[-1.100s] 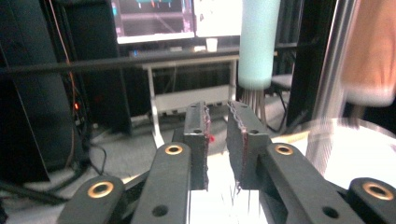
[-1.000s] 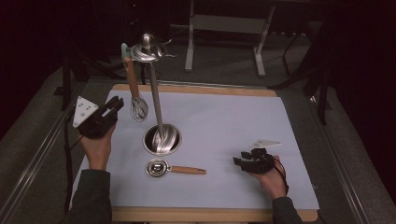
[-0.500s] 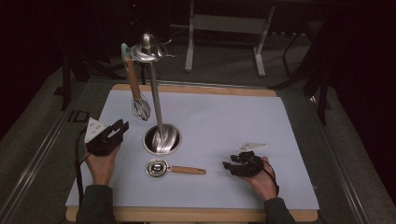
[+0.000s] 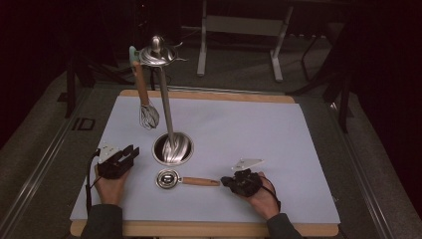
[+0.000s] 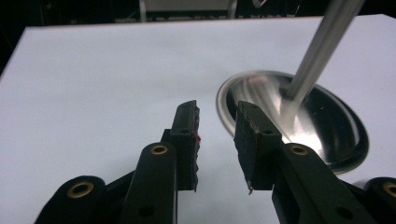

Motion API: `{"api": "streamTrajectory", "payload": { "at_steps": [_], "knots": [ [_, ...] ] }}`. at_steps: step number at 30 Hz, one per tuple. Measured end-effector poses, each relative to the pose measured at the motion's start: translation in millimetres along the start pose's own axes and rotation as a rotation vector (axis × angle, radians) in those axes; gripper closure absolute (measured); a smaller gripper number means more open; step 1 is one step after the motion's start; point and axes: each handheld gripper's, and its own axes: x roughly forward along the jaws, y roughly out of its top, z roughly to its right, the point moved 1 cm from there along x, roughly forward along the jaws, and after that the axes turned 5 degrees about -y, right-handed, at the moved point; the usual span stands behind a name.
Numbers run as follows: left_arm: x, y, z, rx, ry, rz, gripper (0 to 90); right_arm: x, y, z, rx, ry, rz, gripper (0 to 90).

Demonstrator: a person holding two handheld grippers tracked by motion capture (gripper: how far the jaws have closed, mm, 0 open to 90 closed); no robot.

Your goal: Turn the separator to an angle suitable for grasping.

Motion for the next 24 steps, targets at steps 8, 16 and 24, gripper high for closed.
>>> {"api": "streamTrajectory", "payload": {
  "at_steps": [8, 16, 24],
  "knots": [
    [4.8, -3.6, 3.1, 0.024, -0.001, -0.028, 68.2, 17.0, 4.0, -24.3, -0.074, 0.039, -0.049, 89.9],
    [4.3, -4.3, 2.6, 0.017, 0.001, -0.022, 66.5, 31.3, 14.4, -17.3, -0.1, -0.019, -0.063, 90.0],
    [3.6, -4.6, 0.9, -0.003, -0.006, -0.015, 65.4, 56.9, 48.4, 3.7, -0.061, -0.091, -0.092, 90.0]
  ]
}}
